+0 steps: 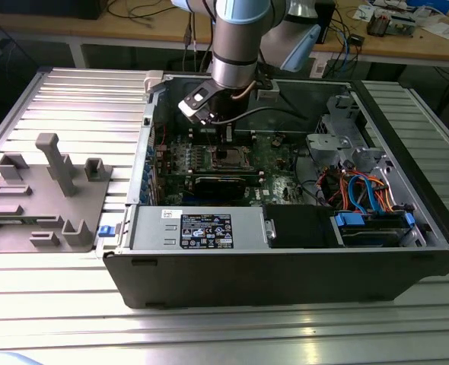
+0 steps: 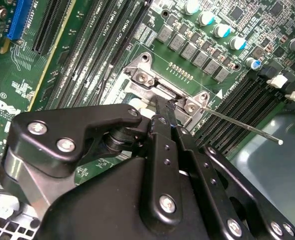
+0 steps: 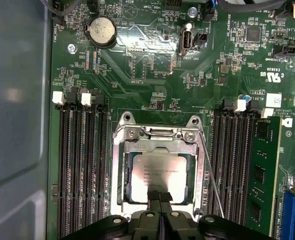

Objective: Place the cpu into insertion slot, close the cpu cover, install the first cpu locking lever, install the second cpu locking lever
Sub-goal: 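Close the cpu cover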

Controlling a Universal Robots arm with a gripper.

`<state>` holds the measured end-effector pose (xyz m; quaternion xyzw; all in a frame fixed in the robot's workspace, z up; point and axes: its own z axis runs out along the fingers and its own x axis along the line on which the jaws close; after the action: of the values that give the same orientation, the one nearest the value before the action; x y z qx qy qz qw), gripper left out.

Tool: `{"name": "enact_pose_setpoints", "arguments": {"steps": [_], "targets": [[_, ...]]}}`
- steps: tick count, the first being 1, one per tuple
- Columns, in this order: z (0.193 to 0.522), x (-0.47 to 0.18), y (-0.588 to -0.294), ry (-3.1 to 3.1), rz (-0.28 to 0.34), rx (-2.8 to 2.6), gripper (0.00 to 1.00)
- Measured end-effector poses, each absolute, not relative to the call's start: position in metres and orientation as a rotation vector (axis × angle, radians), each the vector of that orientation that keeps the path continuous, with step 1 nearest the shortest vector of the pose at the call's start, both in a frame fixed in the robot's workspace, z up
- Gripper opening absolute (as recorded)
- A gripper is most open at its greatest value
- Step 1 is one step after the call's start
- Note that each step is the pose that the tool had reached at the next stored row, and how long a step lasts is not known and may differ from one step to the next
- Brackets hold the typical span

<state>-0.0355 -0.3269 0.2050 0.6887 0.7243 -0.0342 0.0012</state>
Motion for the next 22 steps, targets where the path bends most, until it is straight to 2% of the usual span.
{"name": "enact_pose_setpoints", "arguments": {"steps": [22], "targets": [[0.212,-0.016,-0.327,2.275,-0.110,2.163,0.11]]}}
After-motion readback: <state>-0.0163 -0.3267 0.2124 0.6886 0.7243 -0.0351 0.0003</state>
